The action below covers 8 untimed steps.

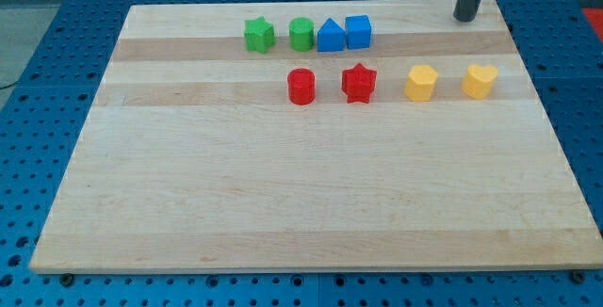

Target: Slide the red circle towards the bottom center

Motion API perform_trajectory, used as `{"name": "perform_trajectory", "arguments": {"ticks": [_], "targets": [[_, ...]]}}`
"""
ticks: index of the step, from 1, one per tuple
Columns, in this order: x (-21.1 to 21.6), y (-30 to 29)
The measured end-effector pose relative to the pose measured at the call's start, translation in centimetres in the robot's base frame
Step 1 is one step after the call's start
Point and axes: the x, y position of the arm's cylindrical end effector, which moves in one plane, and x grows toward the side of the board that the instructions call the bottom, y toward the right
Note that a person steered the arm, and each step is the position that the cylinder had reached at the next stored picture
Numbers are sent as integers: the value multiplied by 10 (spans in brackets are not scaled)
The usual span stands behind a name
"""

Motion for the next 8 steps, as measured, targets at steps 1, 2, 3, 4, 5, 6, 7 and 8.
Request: {"name": "perform_trajectory", "arguments": {"ticks": [1,2,3,4,5,6,7,8], "targets": [[0,0],[6,0],[21,0],[31,-26],[60,-50],[82,-50],[100,-70],[100,-94]]}}
